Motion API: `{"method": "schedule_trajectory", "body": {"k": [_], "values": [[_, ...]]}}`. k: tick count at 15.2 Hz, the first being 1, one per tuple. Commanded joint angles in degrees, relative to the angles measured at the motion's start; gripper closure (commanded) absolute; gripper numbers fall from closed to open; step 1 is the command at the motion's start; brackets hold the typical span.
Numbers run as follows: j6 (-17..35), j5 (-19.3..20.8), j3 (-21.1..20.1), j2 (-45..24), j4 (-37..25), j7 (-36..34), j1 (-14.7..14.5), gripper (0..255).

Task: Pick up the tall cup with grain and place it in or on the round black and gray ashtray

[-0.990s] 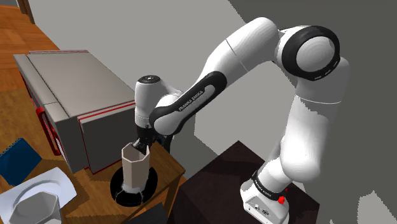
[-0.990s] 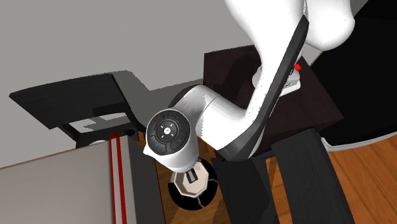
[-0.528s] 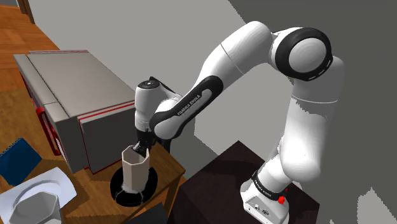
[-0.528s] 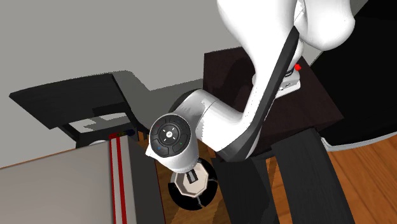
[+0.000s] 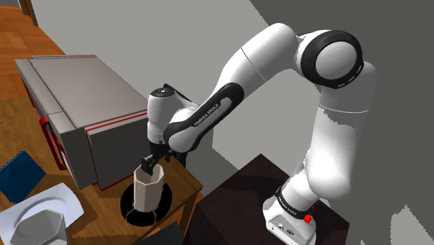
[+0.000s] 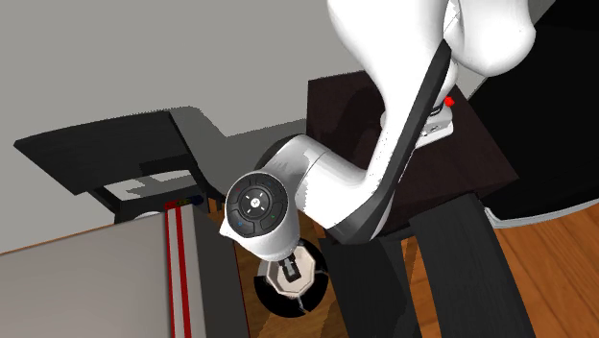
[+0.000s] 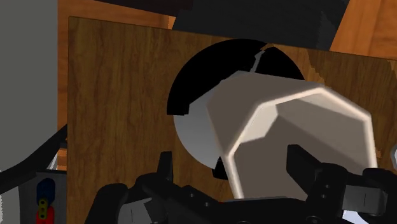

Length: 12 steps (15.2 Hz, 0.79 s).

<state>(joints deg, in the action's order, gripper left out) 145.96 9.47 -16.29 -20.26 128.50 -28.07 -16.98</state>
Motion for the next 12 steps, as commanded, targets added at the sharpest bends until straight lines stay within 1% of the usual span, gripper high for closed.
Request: {"method": "schedule_trajectory", "body": {"k": [1,5,12], "values": [[0.00,0.00,0.00,0.00,0.00,0.00,0.00,0],[-6.28,-3.22,-1.71,6.04,-0.53,2.24,1.25,0],[-6.28,-3.23,-1.68,6.04,-0.53,2.24,1.22,0]]}}
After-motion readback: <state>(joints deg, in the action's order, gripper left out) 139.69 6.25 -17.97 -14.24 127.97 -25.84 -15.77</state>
